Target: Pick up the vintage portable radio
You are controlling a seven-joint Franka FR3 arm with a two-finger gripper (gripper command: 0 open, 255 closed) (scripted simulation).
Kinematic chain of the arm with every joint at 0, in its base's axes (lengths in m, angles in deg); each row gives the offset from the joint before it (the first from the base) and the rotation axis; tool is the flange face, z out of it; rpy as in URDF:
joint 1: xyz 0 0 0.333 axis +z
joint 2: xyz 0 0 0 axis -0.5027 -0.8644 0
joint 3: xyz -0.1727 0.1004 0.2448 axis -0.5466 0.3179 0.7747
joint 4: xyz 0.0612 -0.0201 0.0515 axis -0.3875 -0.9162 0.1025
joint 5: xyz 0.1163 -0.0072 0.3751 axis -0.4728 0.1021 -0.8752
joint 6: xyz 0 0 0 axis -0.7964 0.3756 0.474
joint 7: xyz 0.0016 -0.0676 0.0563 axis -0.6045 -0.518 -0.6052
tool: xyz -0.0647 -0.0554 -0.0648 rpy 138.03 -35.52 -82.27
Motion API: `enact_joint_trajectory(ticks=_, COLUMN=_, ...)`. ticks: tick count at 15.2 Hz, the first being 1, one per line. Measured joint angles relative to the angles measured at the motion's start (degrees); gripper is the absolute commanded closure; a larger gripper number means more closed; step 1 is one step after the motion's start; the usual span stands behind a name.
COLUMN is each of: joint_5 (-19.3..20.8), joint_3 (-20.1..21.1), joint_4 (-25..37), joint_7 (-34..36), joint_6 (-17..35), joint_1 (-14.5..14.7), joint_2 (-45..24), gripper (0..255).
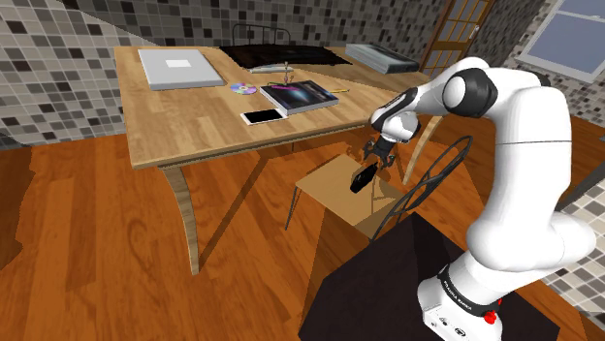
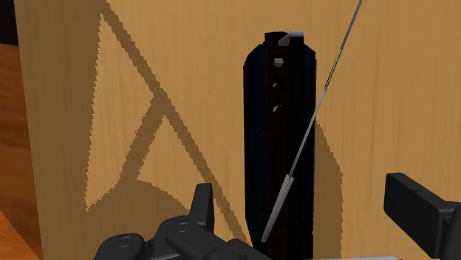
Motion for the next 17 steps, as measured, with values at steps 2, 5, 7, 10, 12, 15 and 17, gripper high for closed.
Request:
enact_joint_trajectory(ticks=2, joint_5=-0.3, joint_3=0.3, joint_4=0.2, joint_7=-0.3, joint_6=1.0, joint_1=-0.1, joint_2=-1.2, gripper=0)
enact_joint_trajectory(ticks=5, joint_5=-0.4, joint_3=0.4, joint_4=0.3, joint_7=-0.3, joint_6=1.2, joint_1=-0.2, joint_2=-1.5, gripper=255)
enact_joint_trajectory(ticks=7, joint_5=-0.4, joint_3=0.4, joint_4=0.3, joint_7=-0.3, joint_6=1.2, joint_1=-0.2, joint_2=-1.4, gripper=255)
enact_joint_trajectory(ticks=10, joint_5=-0.4, joint_3=0.4, joint_4=0.3, joint_7=-0.3, joint_6=1.2, joint_1=-0.2, joint_2=-1.4, gripper=255)
enact_joint_trajectory(ticks=12, joint_5=-0.4, joint_3=0.4, joint_4=0.3, joint_7=-0.3, joint_6=1.2, joint_1=-0.2, joint_2=-1.4, gripper=255)
enact_joint_trajectory(ticks=15, joint_5=-0.3, joint_3=0.2, joint_4=-0.1, joint_7=-0.2, joint_6=0.8, joint_1=-0.1, joint_2=-0.7, gripper=255)
enact_joint_trajectory(ticks=17, joint_5=0.0, joint_3=0.0, joint_4=-0.4, joint_7=0.1, joint_6=0.0, joint_1=0.1, joint_2=0.3, gripper=255)
